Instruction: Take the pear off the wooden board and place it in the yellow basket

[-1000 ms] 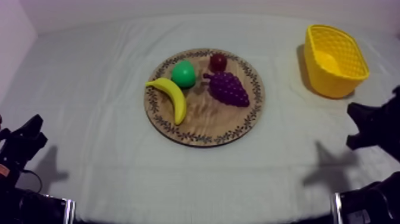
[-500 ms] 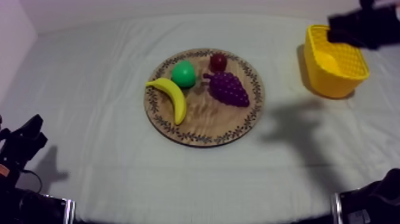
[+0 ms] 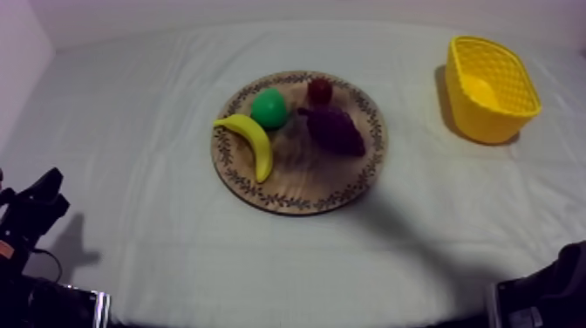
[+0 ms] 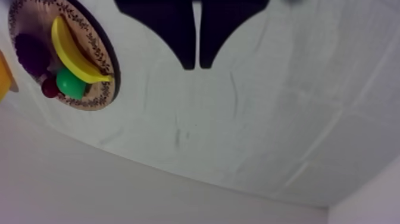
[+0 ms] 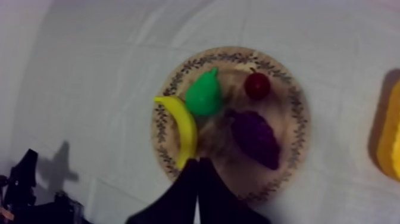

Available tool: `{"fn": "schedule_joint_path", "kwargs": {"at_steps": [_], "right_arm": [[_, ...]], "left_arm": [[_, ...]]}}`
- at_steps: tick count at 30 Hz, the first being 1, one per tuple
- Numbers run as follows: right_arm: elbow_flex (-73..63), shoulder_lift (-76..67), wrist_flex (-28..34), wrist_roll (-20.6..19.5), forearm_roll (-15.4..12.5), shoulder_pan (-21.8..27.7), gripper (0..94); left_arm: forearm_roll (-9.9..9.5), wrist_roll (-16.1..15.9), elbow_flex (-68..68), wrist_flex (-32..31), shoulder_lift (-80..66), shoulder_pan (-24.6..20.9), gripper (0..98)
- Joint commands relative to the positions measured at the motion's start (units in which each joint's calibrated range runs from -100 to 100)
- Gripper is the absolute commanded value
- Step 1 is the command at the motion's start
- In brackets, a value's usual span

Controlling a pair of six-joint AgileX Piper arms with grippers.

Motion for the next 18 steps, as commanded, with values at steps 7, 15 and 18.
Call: {"fn": "schedule_joint_path", "kwargs": {"at_steps": [7,15,18], "right_arm": [[-17.5,17.9,1.2,-4.4,0.7,-2.7,7.5],[-19.8,21.9,1.4,-3.9,1.1,-2.7,36.3],[-19.5,22.6,1.4,-3.3,1.3,-2.4,43.8]], "left_arm": [[0.01,0.0,0.0,0.0,0.0,0.0,0.1],[0.01,0.0,0.0,0.0,0.0,0.0,0.1],[0.01,0.0,0.0,0.0,0.0,0.0,0.1]]}}
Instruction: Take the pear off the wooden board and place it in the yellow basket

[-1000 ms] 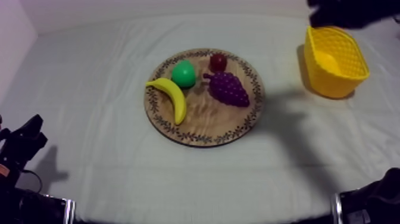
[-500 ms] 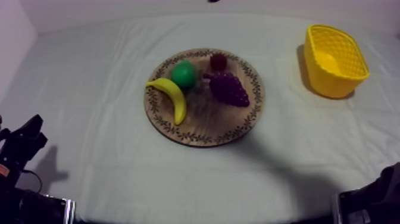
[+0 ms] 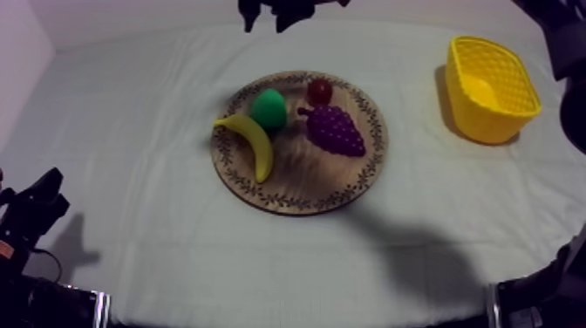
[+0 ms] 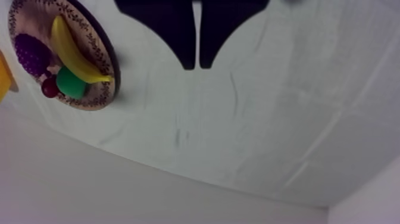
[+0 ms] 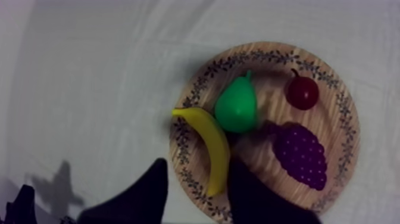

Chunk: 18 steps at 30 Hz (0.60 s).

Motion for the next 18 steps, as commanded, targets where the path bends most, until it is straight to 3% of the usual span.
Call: {"fn": "schedule_joint_path", "kwargs": {"at_steps": [1,8,18], "right_arm": [[0.3,0.5,-0.2,0.4,0.2,0.2,45.7],[1.4,4.8,-0.2,0.6,0.1,1.0,54.0],[-1.7,16.8,-0.2,-0.3,-1.2,1.5,55.7]], "left_arm": [[0.01,0.0,0.0,0.0,0.0,0.0,0.1],[0.01,0.0,0.0,0.0,0.0,0.0,0.1],[0.01,0.0,0.0,0.0,0.0,0.0,0.1]]}}
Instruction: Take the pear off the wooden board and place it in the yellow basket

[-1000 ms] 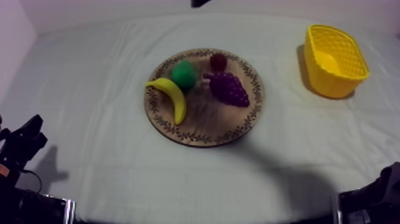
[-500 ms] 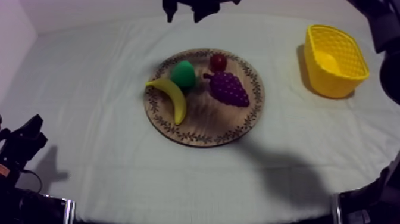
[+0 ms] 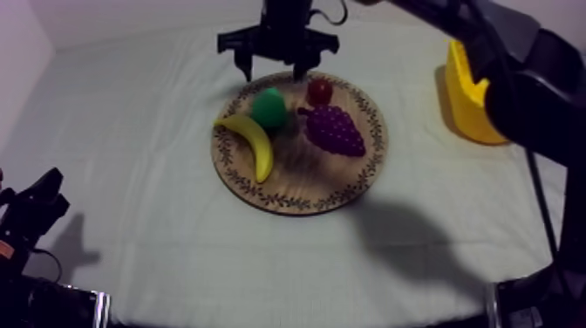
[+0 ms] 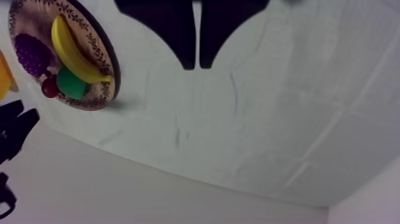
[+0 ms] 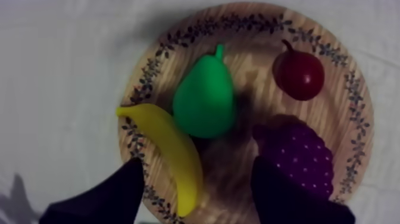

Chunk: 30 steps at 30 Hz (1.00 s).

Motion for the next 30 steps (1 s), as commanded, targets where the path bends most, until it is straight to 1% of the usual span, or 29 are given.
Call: {"fn": "schedule_joint_path", "kwargs": {"at_steps": [1,21,26,30], "right_arm": [[-1.4,3.4,0.2,-0.2,0.1,0.1,55.9],[-13.6,18.2,0.2,-0.3,-1.4,0.7,58.0],[-17.0,21.4,0.2,-0.4,-1.2,1.1,55.2],[-18.8,22.8,0.2,0.1,-1.2,1.6,48.7]], "left_arm": [[0.01,0.0,0.0,0.0,0.0,0.0,0.1],[0.01,0.0,0.0,0.0,0.0,0.0,0.1],[0.01,0.0,0.0,0.0,0.0,0.0,0.1],[0.01,0.0,0.0,0.0,0.0,0.0,0.1]]}}
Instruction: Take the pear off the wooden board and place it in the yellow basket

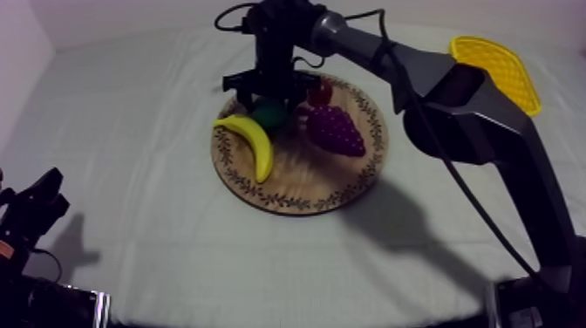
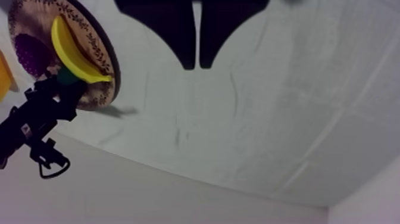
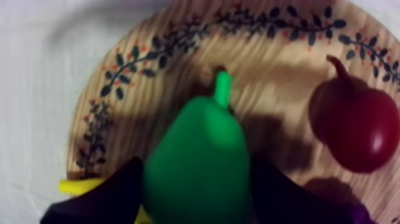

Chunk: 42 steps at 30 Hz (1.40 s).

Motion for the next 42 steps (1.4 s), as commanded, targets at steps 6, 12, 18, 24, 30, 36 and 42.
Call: {"fn": "schedule_joint_path", "kwargs": {"at_steps": [6,12,18,24,30,36,42], "right_arm": [[-0.4,-0.1,0.0,1.1,0.4,0.5,39.5],[4.6,-4.5,-0.5,1.5,1.2,0.2,37.8],[11.8,-14.8,-0.4,1.7,1.5,-0.3,37.6],[18.6,-27.6,-0.1,2.2,1.8,0.1,37.5],[24.8,-39.2,0.0,3.0,2.7,2.3,38.0],[32.0,-46.7,0.1,4.7,3.2,7.7,39.3],[37.2,-49.7,-0.3,6.9,3.6,16.0,40.5]], "left_arm": [[0.01,0.0,0.0,0.0,0.0,0.0,0.1],[0.01,0.0,0.0,0.0,0.0,0.0,0.1],[0.01,0.0,0.0,0.0,0.0,0.0,0.1],[0.01,0.0,0.0,0.0,0.0,0.0,0.1],[0.01,0.0,0.0,0.0,0.0,0.0,0.1],[0.01,0.0,0.0,0.0,0.0,0.0,0.1],[0.01,0.0,0.0,0.0,0.0,0.0,0.1]]}}
